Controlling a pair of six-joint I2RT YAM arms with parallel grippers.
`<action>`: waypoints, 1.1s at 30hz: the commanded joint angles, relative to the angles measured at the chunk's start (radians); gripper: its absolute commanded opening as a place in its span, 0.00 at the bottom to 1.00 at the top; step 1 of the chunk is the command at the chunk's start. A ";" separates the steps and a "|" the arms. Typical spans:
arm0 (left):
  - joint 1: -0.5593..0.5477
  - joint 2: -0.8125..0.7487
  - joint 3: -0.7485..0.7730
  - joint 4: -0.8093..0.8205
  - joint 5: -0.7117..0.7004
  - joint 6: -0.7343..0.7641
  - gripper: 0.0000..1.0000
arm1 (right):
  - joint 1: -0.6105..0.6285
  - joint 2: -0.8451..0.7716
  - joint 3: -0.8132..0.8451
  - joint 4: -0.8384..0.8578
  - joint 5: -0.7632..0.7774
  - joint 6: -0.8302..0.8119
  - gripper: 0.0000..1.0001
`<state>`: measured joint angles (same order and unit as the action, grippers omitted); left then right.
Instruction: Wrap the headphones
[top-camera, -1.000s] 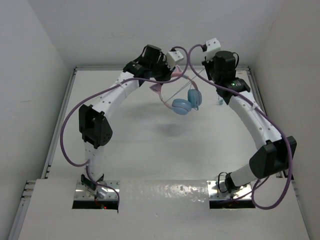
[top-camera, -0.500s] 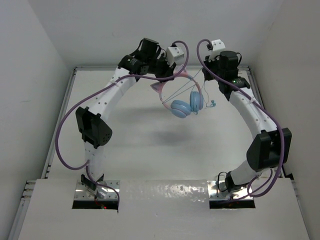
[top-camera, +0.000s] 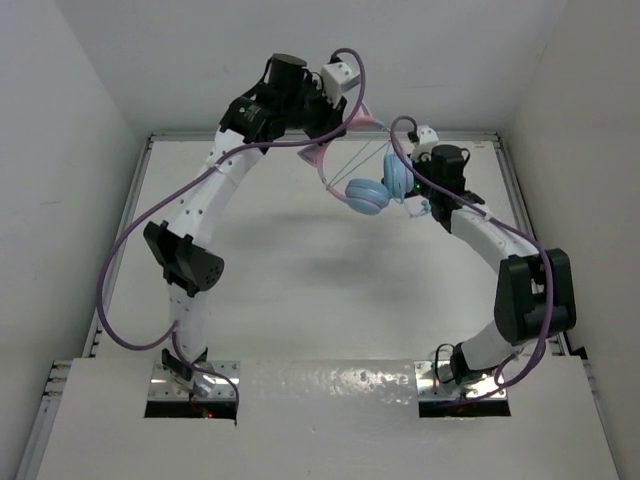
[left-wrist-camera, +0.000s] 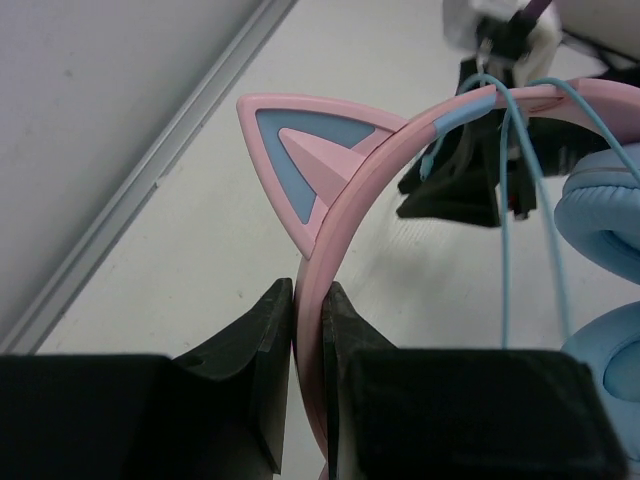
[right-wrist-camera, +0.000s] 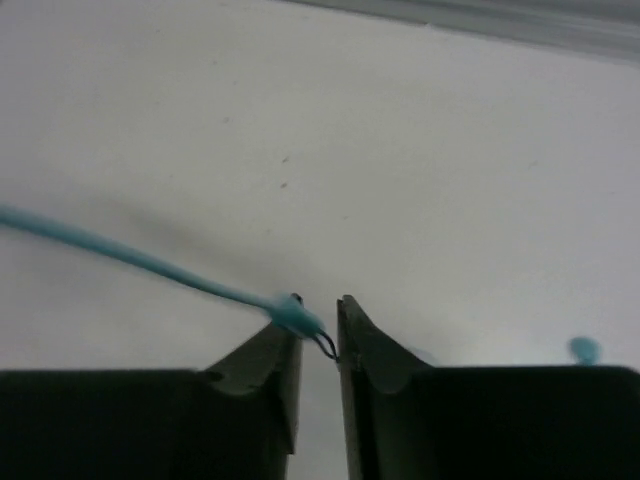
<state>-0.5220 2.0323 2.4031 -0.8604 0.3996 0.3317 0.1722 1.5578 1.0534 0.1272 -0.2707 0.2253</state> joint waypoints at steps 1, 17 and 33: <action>0.004 -0.066 0.102 0.040 0.053 -0.092 0.00 | -0.007 0.039 -0.064 0.280 -0.163 0.161 0.29; 0.017 -0.075 0.171 0.090 0.134 -0.249 0.00 | 0.070 0.244 -0.127 0.522 -0.030 0.290 0.35; 0.062 -0.072 0.151 0.331 0.286 -0.589 0.00 | 0.202 0.275 -0.334 1.091 0.100 0.609 0.42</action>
<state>-0.4690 2.0281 2.5103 -0.7517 0.5476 -0.0727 0.3740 1.8587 0.7242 1.0561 -0.2127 0.7620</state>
